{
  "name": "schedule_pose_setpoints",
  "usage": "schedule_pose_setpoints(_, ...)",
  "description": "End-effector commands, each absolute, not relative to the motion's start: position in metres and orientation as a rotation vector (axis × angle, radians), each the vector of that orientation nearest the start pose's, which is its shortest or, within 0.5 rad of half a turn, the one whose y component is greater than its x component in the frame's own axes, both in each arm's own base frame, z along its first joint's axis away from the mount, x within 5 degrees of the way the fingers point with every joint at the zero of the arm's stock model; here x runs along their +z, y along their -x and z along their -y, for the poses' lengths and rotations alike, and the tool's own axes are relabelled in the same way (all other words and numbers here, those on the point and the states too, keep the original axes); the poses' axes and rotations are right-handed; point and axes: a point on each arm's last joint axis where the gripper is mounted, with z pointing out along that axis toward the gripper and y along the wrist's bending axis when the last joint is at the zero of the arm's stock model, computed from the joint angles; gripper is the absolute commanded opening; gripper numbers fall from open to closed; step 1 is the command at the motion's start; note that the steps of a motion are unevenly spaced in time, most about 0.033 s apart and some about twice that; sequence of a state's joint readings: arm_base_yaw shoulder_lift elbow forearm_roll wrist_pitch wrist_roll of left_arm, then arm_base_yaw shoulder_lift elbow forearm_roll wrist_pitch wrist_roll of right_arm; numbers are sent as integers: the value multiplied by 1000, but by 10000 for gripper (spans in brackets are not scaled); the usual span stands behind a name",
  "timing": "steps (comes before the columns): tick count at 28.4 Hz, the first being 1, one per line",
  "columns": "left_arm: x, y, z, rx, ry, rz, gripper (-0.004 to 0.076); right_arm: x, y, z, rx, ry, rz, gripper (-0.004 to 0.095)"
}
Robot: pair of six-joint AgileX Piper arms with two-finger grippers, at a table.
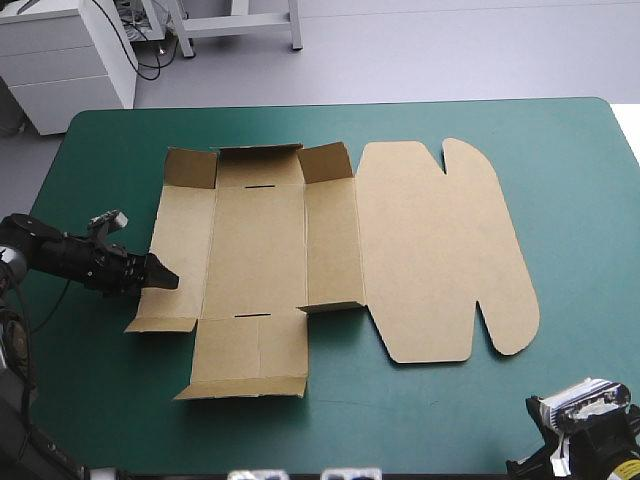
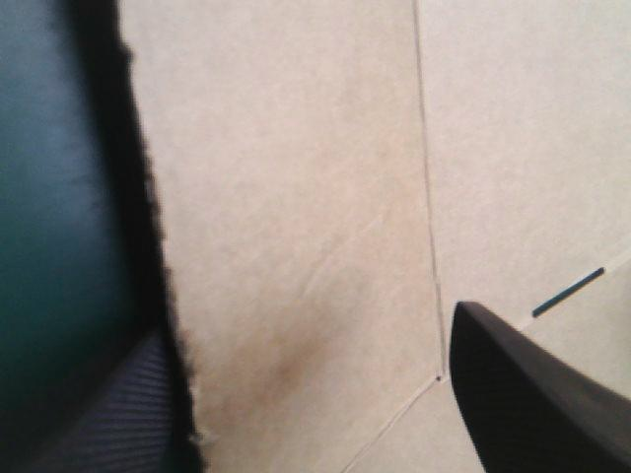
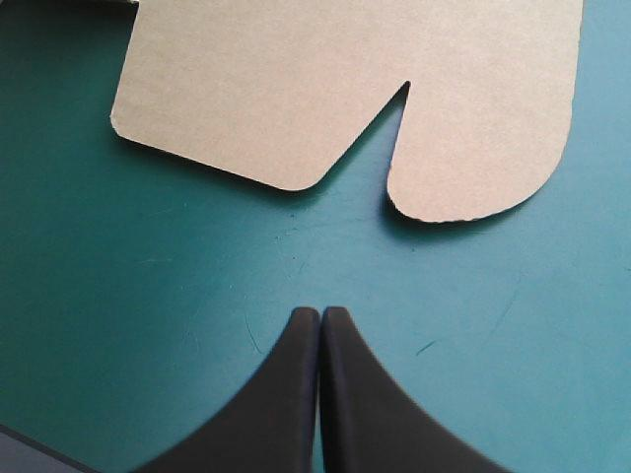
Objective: Fold the box
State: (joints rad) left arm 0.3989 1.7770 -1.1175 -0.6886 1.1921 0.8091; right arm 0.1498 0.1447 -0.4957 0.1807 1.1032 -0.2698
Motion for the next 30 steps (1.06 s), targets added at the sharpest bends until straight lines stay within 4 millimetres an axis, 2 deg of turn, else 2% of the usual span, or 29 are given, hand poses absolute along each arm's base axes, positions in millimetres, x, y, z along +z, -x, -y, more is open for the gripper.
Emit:
schedule_pose_setpoints(1,209,-302,-53,-1104,-163,-2740,543,285,-15,-17,162,437,-2104,-14)
schedule_pose_setpoints(7,211,-304,-52,-1130,-162,-2695,517,285,-15,-17,162,437,-2104,-14)
schedule_pose_setpoints(16,211,-311,-51,-1155,-120,-2630,300,285,-15,-17,162,437,-2104,-14)
schedule_pose_setpoints(19,204,-313,-50,-1193,-105,-2637,228,285,-15,-17,162,437,-2104,-14)
schedule_pose_setpoints(26,191,-318,-44,-1208,-107,-2662,-1,285,-15,-17,165,436,-2104,-14)
schedule_pose_setpoints(30,191,-321,-41,-1184,-143,-2650,-8,285,-15,-17,165,436,-2104,-14)
